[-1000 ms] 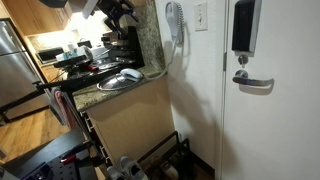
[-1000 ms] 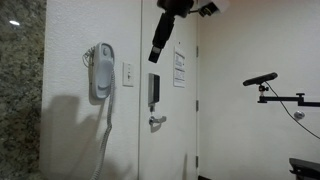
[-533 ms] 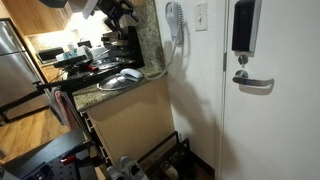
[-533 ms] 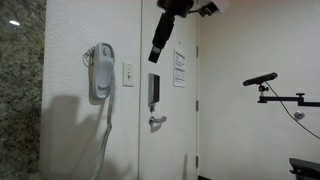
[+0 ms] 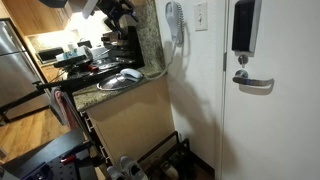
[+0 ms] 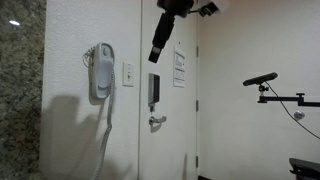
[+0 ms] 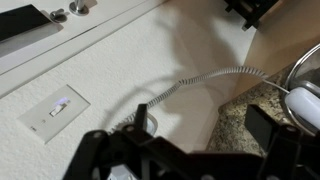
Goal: Untangle and straighten the telephone cable.
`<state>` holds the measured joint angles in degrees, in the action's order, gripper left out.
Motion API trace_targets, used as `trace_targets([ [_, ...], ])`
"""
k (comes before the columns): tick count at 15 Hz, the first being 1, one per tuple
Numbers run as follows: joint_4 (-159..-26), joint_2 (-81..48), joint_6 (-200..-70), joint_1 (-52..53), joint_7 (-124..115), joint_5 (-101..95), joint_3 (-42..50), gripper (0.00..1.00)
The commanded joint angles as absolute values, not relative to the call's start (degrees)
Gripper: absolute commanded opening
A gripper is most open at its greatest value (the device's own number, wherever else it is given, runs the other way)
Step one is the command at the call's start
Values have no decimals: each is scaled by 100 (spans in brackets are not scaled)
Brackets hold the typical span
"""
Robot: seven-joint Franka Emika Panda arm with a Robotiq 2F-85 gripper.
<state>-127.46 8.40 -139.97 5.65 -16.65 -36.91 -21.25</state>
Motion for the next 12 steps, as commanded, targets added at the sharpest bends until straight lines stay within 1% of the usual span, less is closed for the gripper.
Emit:
trace_targets([
  [1,-12737,832,-13973,753,-1673,-3715,-1944,100],
  [5,-12612,643,-13811,715,-1888,-3905,-1926,100],
  [8,-12551,417,-14015,767,-1930,-3652,-1766,100],
  [12,-12331,66,-13972,833,-2019,-3611,-1631,100],
])
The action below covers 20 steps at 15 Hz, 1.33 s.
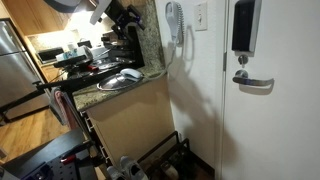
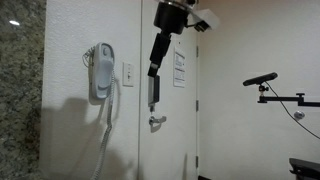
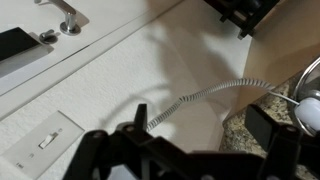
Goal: Untangle and straighten the telephone cable.
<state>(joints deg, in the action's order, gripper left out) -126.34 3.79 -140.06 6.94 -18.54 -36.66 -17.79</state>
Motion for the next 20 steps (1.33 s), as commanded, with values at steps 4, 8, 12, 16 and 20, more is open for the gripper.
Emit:
trace_targets([
  [4,-11984,-326,-14123,940,-2650,-3909,-1470,100],
  [8,-11721,-613,-14371,1071,-3654,-4269,-1241,100],
  [12,-11791,-601,-14327,1164,-3410,-4076,-1132,100],
  [16,-11753,-640,-14333,1178,-3432,-4074,-1120,100],
  [20,-11855,-783,-15515,1080,-3452,-3565,-1067,100],
])
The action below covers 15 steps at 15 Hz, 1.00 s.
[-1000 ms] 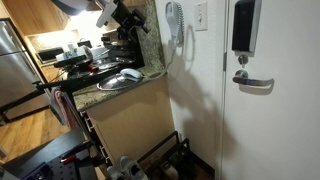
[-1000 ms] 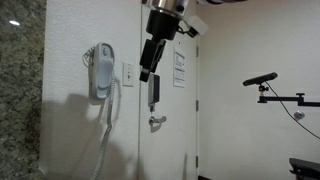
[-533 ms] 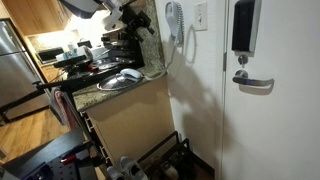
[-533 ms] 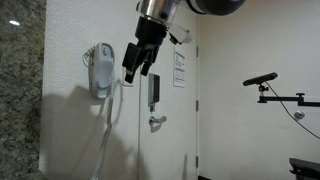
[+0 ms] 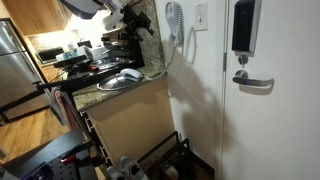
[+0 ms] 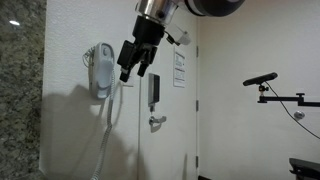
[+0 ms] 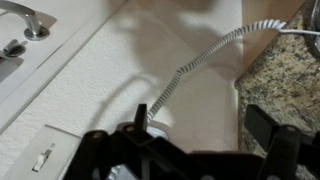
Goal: Untangle and straighten the telephone cable.
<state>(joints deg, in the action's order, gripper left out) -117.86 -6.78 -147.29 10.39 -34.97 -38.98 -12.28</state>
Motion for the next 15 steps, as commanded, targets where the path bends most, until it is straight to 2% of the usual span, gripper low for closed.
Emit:
trace_targets([
  [1,-11881,-863,-15962,922,-3642,-3588,-1155,100],
  [5,-11759,-1163,-17093,1012,-4657,-4407,-678,100],
  [9,-11441,-1294,-16865,1411,-6325,-5956,62,100],
  [15,-11553,-1342,-16966,1342,-6486,-6087,80,100],
])
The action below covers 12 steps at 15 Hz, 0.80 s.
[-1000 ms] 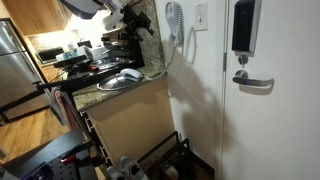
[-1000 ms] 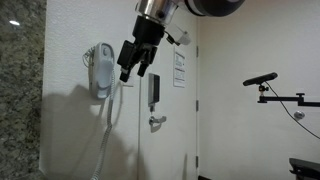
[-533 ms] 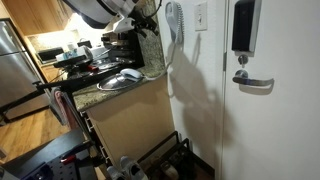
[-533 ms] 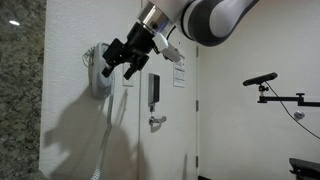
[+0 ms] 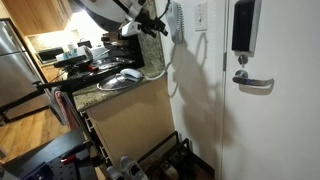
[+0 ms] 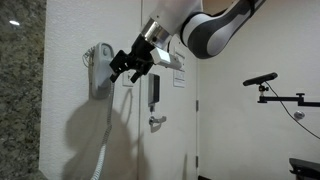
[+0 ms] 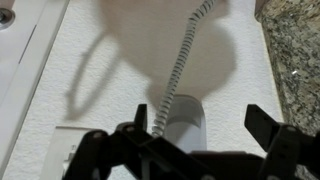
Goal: Untangle and straighten the telephone cable.
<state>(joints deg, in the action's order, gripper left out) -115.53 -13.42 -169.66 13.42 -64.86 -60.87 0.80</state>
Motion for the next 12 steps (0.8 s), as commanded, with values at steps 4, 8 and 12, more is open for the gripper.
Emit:
trace_targets([
  [4,-11528,-1352,-16957,1360,-6487,-6087,81,100],
  [8,-11444,-1399,-16886,1388,-6553,-6128,106,100],
  [12,-11141,-1639,-16941,1422,-6700,-6258,181,100],
])
